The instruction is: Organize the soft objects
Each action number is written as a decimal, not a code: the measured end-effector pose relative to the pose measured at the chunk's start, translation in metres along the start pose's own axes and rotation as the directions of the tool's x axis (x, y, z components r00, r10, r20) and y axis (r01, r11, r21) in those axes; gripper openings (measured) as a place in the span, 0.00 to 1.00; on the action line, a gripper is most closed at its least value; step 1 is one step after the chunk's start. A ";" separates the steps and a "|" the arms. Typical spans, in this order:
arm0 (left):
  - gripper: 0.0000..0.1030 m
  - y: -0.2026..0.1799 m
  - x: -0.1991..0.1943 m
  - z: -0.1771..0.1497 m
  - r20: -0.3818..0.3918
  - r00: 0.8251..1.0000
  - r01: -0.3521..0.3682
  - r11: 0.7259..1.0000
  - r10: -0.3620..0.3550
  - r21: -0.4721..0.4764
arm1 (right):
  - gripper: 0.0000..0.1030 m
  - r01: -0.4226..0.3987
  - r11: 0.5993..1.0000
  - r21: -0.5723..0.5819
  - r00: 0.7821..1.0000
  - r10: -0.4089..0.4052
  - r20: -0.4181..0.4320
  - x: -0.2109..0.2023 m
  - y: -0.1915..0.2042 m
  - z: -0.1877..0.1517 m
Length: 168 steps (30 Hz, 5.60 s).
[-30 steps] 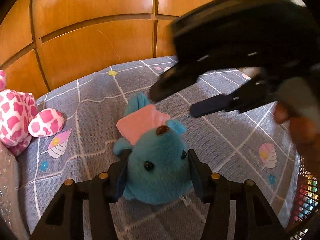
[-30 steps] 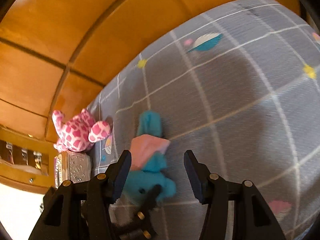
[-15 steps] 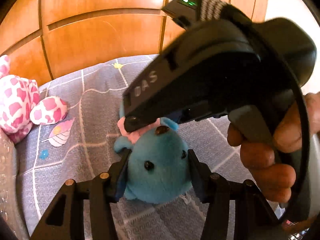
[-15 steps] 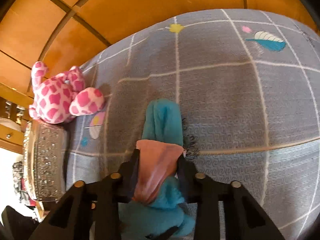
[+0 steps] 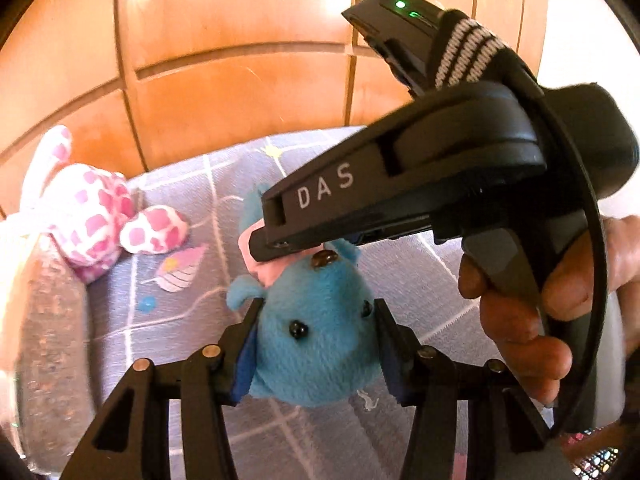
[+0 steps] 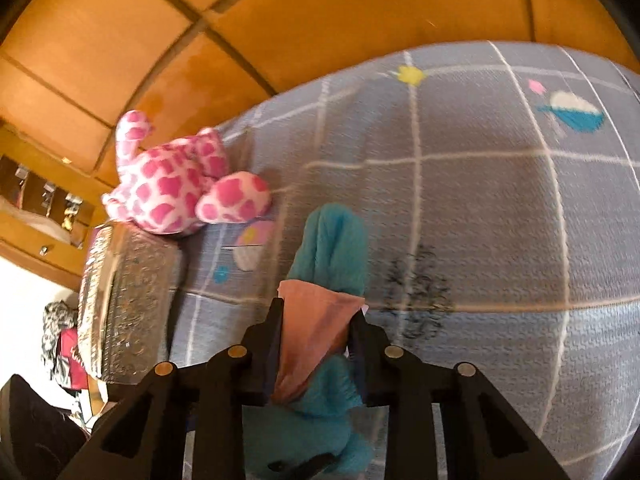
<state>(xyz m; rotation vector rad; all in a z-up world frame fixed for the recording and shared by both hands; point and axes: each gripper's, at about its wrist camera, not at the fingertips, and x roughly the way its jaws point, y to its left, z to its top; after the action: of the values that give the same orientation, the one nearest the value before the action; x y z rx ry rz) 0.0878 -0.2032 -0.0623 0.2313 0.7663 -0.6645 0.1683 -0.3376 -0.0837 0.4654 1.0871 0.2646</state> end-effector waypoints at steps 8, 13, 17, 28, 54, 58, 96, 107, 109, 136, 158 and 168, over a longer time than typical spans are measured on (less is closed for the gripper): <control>0.50 0.014 -0.043 -0.001 0.039 0.998 -0.056 0.997 0.058 -0.043 | 0.27 -0.091 0.994 -0.054 0.994 0.094 0.063 -0.017 0.028 -0.003; 0.51 0.024 -0.069 -0.004 0.076 0.992 -0.094 0.993 0.099 -0.069 | 0.27 -0.127 0.987 -0.099 0.986 0.137 0.095 -0.023 0.060 -0.007; 0.51 0.030 -0.092 -0.009 0.100 0.987 -0.117 0.988 0.127 -0.097 | 0.27 -0.154 0.978 -0.142 0.979 0.170 0.115 -0.031 0.087 -0.012; 0.51 0.055 -0.136 -0.029 0.148 0.974 -0.147 0.978 0.169 -0.149 | 0.27 -0.183 0.955 -0.235 0.967 0.218 0.134 -0.036 0.147 -0.027; 0.51 0.140 -0.221 -0.113 0.146 0.942 -0.239 0.909 0.302 -0.340 | 0.28 -0.205 0.861 -0.466 0.965 0.257 0.049 -0.012 0.280 -0.078; 0.51 0.175 -0.238 -0.139 0.111 0.927 -0.280 0.857 0.358 -0.432 | 0.28 -0.256 0.818 -0.514 0.960 0.277 -0.037 0.018 0.323 -0.087; 0.86 0.294 -0.252 -0.223 -0.209 0.775 -0.556 0.488 0.596 -0.673 | 0.42 -0.137 0.796 -0.589 0.989 0.081 -0.120 0.128 0.381 -0.137; 0.98 0.270 -0.283 -0.223 -0.172 0.729 -0.574 0.454 0.663 -0.682 | 0.44 -0.030 0.779 -0.626 0.999 0.052 0.016 0.100 0.374 -0.153; 0.98 0.265 -0.288 -0.222 -0.165 0.720 -0.576 0.448 0.674 -0.684 | 0.44 -0.002 0.773 -0.635 0.998 0.039 0.044 0.096 0.374 -0.158; 0.99 0.220 -0.298 -0.205 -0.115 0.658 -0.615 0.442 0.745 -0.654 | 0.44 0.236 0.791 -0.564 0.947 -0.058 0.315 0.054 0.355 -0.183; 1.00 0.220 -0.292 -0.206 -0.129 0.677 -0.610 0.456 0.724 -0.648 | 0.44 0.230 0.801 -0.554 0.947 -0.054 0.315 0.053 0.353 -0.181; 1.00 0.220 -0.291 -0.207 -0.131 0.686 -0.604 0.460 0.715 -0.651 | 0.44 0.227 0.802 -0.553 0.948 -0.051 0.314 0.052 0.353 -0.181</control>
<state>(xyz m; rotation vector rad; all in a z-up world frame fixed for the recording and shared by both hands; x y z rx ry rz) -0.0445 0.1915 -0.0123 -0.1837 0.6319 0.3771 0.0365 0.0349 -0.0222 -0.1362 0.6985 0.3715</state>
